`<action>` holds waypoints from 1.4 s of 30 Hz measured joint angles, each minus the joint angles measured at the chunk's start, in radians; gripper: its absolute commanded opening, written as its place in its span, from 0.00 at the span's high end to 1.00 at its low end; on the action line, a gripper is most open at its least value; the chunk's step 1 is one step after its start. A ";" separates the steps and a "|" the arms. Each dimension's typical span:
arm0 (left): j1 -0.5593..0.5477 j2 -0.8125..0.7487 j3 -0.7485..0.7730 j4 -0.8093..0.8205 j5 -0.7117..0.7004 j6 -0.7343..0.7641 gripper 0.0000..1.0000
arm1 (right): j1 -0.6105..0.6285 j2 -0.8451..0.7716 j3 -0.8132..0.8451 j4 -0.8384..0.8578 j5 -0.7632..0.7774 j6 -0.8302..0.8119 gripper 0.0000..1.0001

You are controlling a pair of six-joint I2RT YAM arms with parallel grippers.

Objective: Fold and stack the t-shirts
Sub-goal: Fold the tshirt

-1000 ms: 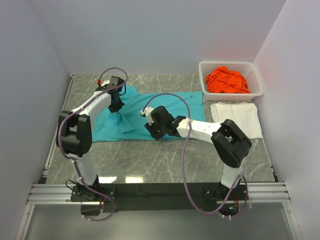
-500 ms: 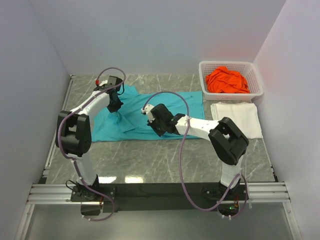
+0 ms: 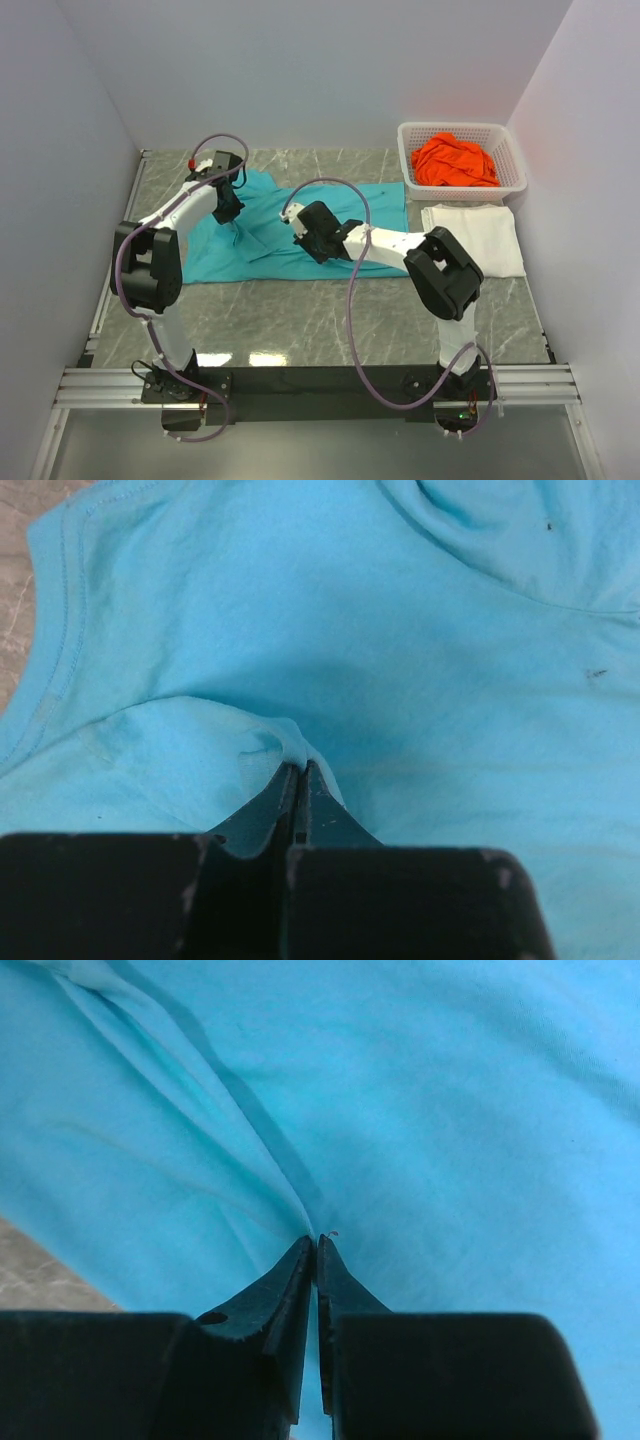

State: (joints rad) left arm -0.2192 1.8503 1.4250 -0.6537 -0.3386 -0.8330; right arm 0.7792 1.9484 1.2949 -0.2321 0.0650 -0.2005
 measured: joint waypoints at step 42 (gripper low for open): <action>0.018 0.000 -0.028 0.031 0.002 0.008 0.99 | -0.104 -0.232 -0.249 -0.097 0.052 0.039 0.65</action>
State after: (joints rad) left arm -0.2016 1.8503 1.3968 -0.6231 -0.3363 -0.8246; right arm 0.6754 1.7161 1.0458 -0.3294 0.1173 -0.1616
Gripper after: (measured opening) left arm 0.023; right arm 0.360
